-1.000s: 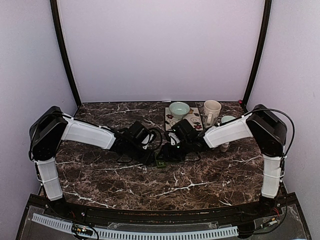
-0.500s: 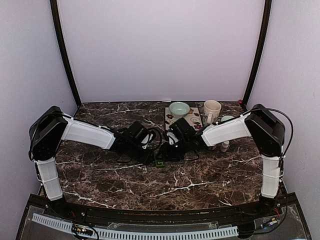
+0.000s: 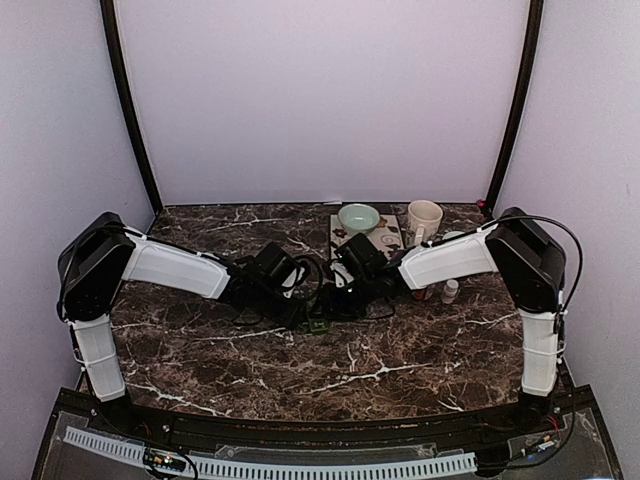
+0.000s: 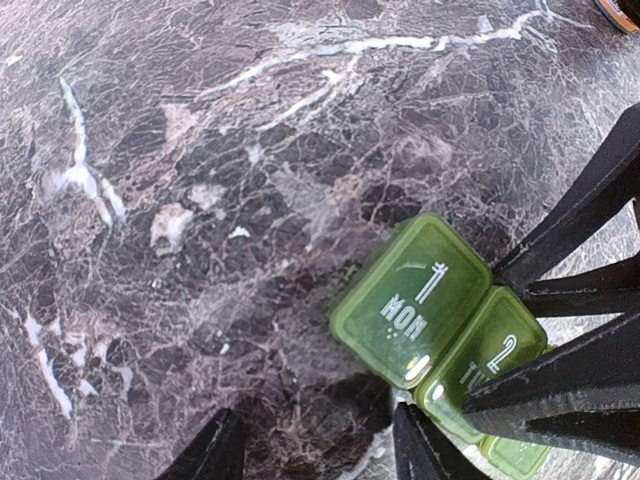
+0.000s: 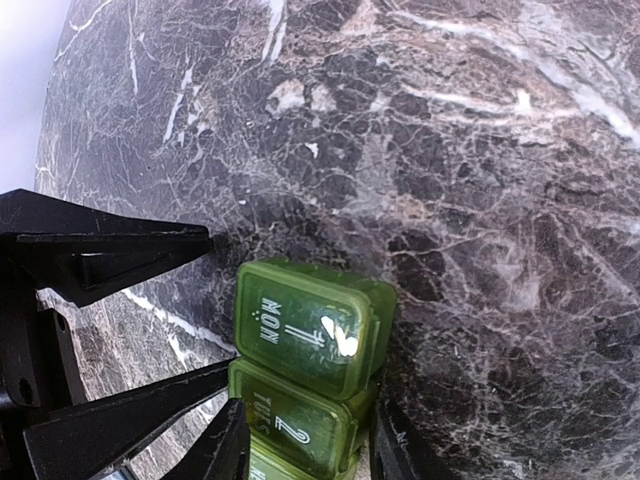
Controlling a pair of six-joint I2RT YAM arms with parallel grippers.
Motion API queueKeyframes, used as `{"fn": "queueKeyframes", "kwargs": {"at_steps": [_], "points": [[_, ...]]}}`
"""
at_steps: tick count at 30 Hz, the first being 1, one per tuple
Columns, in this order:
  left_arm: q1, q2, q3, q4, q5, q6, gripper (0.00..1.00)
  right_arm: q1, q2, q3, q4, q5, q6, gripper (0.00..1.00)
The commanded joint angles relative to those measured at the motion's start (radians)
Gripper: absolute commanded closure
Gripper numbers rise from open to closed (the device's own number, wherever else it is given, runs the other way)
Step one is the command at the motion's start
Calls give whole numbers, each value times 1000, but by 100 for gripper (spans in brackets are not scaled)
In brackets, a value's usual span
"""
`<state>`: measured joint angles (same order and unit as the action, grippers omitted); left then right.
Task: Sort the pills into containers
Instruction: Close the lid of the pill container.
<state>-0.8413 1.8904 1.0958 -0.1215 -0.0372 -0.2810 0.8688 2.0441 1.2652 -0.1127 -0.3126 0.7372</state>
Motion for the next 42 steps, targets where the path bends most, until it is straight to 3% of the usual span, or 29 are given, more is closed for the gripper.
{"fn": "queueKeyframes", "kwargs": {"at_steps": [1, 9, 15, 17, 21, 23, 37, 42], "points": [[1, 2, -30, 2, 12, -7, 47, 21, 78, -11, -63, 18, -17, 59], [2, 7, -33, 11, 6, -9, 47, 22, 102, -2, -118, 24, -40, 67], [2, 8, -36, 18, 5, -9, 47, 24, 115, -1, -125, 21, -42, 67], [5, 5, -37, 18, 4, -10, 47, 24, 97, -18, -86, 2, -33, 63], [8, -14, -39, 19, -3, -15, 47, 24, 51, -27, -46, -6, -31, 43], [10, -26, -39, 16, -9, -19, 47, 20, 24, -33, -31, 4, -36, 40], [13, -128, -3, -70, -63, -23, 43, 6, -153, -85, 25, 141, -108, 36], [13, -202, 15, -115, -142, -12, 39, 6, -241, -105, 33, 203, -159, 36]]}}
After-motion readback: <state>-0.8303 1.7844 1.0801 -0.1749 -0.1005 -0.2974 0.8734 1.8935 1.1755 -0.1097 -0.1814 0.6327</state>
